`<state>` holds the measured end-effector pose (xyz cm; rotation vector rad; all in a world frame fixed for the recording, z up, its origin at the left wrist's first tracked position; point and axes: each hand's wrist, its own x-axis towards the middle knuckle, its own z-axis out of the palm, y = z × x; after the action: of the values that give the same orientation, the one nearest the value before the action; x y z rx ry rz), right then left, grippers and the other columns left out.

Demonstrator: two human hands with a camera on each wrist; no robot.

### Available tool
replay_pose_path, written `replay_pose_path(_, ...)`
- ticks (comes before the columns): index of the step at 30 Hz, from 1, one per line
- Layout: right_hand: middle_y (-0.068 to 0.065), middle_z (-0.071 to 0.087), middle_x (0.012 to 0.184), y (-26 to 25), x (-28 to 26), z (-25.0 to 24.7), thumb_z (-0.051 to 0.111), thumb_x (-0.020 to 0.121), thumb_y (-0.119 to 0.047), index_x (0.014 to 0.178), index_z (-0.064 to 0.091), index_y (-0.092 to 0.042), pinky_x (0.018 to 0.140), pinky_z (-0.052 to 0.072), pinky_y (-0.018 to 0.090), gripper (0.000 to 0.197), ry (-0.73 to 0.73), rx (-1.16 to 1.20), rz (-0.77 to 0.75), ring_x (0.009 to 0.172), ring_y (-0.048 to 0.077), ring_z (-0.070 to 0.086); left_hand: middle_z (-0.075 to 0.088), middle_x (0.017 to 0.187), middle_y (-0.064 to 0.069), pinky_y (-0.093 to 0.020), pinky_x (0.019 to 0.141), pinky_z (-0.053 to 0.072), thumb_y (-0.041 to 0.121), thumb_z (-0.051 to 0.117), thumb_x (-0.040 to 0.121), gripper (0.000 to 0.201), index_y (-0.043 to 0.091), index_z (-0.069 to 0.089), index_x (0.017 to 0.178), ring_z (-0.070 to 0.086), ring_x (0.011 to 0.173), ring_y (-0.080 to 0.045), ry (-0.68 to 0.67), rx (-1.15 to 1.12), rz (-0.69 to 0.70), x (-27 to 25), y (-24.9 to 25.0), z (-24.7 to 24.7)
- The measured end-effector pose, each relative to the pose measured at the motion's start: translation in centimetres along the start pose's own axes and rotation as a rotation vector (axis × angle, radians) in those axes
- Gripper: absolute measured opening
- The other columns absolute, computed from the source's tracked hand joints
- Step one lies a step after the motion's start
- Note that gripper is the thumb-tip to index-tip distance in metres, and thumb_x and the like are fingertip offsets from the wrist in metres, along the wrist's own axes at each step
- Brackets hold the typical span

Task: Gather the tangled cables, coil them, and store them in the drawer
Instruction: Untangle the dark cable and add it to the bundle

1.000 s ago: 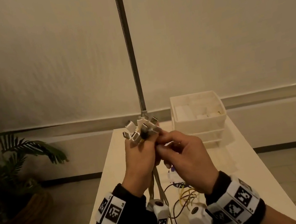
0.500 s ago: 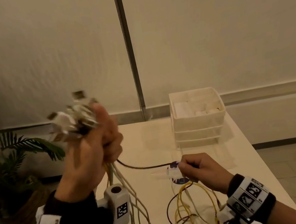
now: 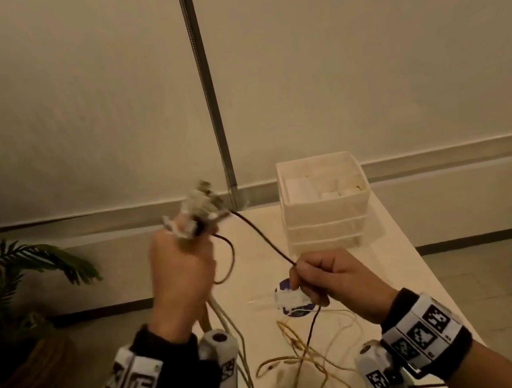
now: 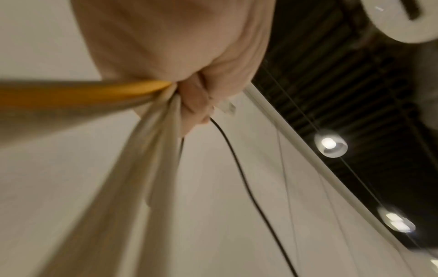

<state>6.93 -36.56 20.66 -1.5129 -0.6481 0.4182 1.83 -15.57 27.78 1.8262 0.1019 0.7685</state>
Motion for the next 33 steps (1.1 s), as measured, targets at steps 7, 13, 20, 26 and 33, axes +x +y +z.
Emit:
replay_pose_path(7,-0.001,0.038,0.05,2.8,-1.2,-0.3,0.048,0.097,-0.026,0.067,0.059,-0.014,0.053,0.027,0.026,0.034,0.177,0.014,0.102,0.049,0.013,0.031,0.064,0.078,0.012,-0.034,0.062,0.048,0.021,0.062,0.095,0.023,0.043,0.065,0.089,0.06,0.066,-0.008,0.068,0.049,0.149,0.7,-0.1,-2.3)
replay_pose_path(13,-0.002,0.041,0.052,-0.7,-0.3,0.2,0.047,0.093,-0.026,0.068,0.059,-0.012,0.049,0.029,0.023,0.031,0.105,0.022,0.018,0.048,0.012,0.032,0.072,0.11,0.011,-0.025,0.084,0.056,0.009,0.057,0.087,0.041,0.025,0.063,0.125,0.069,0.099,-0.003,-0.606,0.135,0.232,-3.6,0.3,2.5)
replay_pose_path(20,0.005,0.044,0.057,-2.2,-0.6,-0.2,0.048,0.092,-0.025,0.079,0.068,-0.011,0.05,0.029,0.023,0.028,0.011,0.049,-0.002,0.049,0.011,0.034,0.059,0.065,0.01,-0.013,0.047,0.033,-0.007,0.056,0.081,0.036,0.028,0.052,0.084,0.054,0.059,-0.011,-0.518,0.324,0.277,-2.8,-0.5,3.8)
replay_pose_path(26,0.004,0.047,0.054,0.3,-1.8,-0.5,0.046,0.094,-0.027,0.077,0.063,-0.012,0.048,0.032,0.02,0.029,0.009,0.046,0.03,0.048,0.014,0.037,0.06,0.068,0.007,-0.029,0.052,0.041,0.004,0.057,0.092,0.02,0.022,0.063,0.088,0.051,0.053,-0.011,-0.063,0.223,0.165,-0.4,-1.3,1.4)
replay_pose_path(33,0.001,0.033,0.048,3.0,-2.9,-0.7,0.049,0.091,-0.029,0.072,0.059,-0.009,0.048,0.024,0.025,0.029,0.092,0.195,0.17,0.044,0.014,0.026,0.059,0.078,0.012,-0.029,0.061,0.05,0.019,0.059,0.094,0.012,0.03,0.059,0.099,0.063,0.073,-0.015,0.082,0.233,0.147,0.2,-0.1,-0.9)
